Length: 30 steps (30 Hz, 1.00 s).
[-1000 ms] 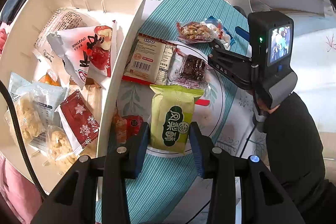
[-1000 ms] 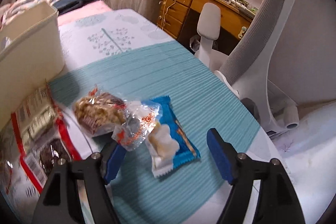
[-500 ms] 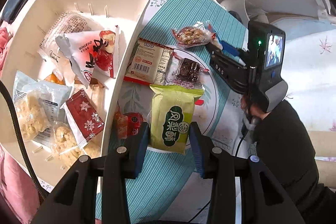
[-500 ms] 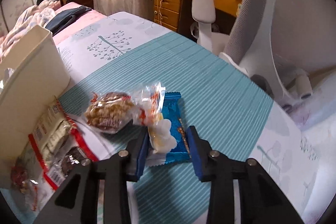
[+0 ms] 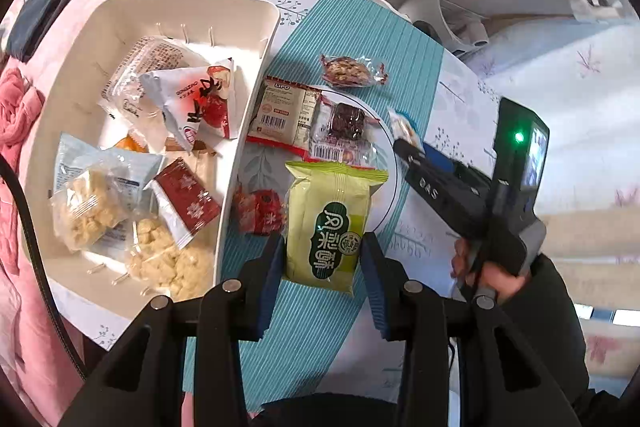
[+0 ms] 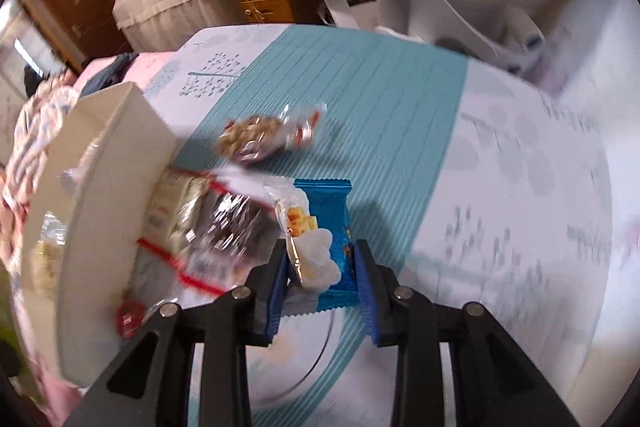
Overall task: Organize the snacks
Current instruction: 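Carry the green pastry with the left tool while the right tool carries the blue bar into the tray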
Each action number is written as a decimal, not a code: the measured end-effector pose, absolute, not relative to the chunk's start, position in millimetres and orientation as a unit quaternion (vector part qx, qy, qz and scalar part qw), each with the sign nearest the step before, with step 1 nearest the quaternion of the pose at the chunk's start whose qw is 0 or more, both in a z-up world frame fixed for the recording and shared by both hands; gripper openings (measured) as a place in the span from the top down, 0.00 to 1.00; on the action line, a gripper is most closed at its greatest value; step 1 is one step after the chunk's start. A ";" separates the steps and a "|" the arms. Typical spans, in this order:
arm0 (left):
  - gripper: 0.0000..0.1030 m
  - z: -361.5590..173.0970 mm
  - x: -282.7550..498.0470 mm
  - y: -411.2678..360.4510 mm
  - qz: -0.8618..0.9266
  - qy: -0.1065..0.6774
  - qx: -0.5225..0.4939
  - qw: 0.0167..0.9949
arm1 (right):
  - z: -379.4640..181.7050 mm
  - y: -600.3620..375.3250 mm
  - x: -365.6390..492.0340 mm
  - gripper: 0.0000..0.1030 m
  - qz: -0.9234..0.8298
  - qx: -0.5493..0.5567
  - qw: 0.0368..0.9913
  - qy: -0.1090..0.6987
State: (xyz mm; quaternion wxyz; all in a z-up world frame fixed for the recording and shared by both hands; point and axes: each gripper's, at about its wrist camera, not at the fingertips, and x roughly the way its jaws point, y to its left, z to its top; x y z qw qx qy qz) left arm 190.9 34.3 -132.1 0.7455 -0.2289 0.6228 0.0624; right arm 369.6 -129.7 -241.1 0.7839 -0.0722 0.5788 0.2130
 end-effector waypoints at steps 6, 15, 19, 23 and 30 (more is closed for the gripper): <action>0.64 -121.8 167.8 34.3 0.055 0.616 -0.222 0.753 | -226.0 -141.0 329.7 0.69 0.193 -0.022 0.773 0.603; 0.64 -108.6 128.6 50.9 0.019 0.579 -0.197 0.791 | -219.0 -142.4 275.4 0.69 0.158 0.024 0.747 0.645; 0.64 -107.4 114.2 68.7 0.006 0.576 -0.192 0.795 | -217.5 -131.7 251.6 0.69 0.147 0.041 0.737 0.659; 0.64 -106.8 102.2 91.5 -0.009 0.574 -0.181 0.799 | -213.4 -117.9 228.9 0.69 0.137 0.073 0.731 0.664; 0.64 -102.2 86.1 129.1 -0.045 0.557 -0.129 0.819 | -208.3 -78.7 196.0 0.69 0.110 0.090 0.734 0.665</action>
